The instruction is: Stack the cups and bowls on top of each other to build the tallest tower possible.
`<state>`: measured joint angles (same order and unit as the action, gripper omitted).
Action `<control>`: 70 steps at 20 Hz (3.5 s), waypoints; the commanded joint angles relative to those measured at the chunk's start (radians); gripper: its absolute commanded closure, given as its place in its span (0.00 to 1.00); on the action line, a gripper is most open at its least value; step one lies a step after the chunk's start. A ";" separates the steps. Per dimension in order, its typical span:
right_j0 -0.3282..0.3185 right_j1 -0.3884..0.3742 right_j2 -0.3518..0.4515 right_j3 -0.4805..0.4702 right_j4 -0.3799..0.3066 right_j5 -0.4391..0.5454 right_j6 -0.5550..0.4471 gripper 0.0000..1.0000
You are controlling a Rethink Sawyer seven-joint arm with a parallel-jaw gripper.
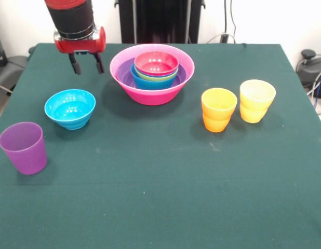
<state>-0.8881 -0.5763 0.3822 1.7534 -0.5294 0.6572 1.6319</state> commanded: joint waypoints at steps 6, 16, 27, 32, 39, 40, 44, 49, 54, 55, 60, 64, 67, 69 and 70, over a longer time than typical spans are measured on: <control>0.107 -0.007 0.008 -0.170 0.024 0.179 -0.005 0.00; 0.133 0.075 0.010 -0.261 -0.002 0.145 -0.024 0.00; 0.157 0.098 0.000 -0.284 -0.003 0.133 -0.006 0.00; 0.165 0.114 -0.002 -0.297 -0.004 0.125 0.000 0.00; 0.174 0.118 -0.006 -0.295 -0.002 0.114 0.011 0.00; 0.175 0.121 -0.006 -0.297 -0.004 0.112 0.011 0.00; 0.177 0.134 -0.009 -0.300 -0.007 0.095 0.017 0.00; 0.179 0.143 -0.015 -0.290 -0.013 0.070 0.027 0.00; 0.174 0.168 -0.024 -0.289 -0.024 0.041 0.035 0.00; 0.172 0.173 -0.026 -0.288 -0.025 0.039 0.035 0.00; 0.157 0.184 -0.043 -0.277 -0.045 0.021 0.024 0.00; 0.135 0.197 -0.044 -0.272 -0.053 -0.005 0.005 0.00; 0.120 0.212 -0.040 -0.280 -0.056 -0.018 -0.014 0.00; 0.113 0.220 -0.039 -0.286 -0.058 -0.023 -0.024 0.00; 0.110 0.225 -0.038 -0.288 -0.059 -0.027 -0.028 0.00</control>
<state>-0.7746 -0.4003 0.3533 1.5065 -0.5223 0.7093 1.6319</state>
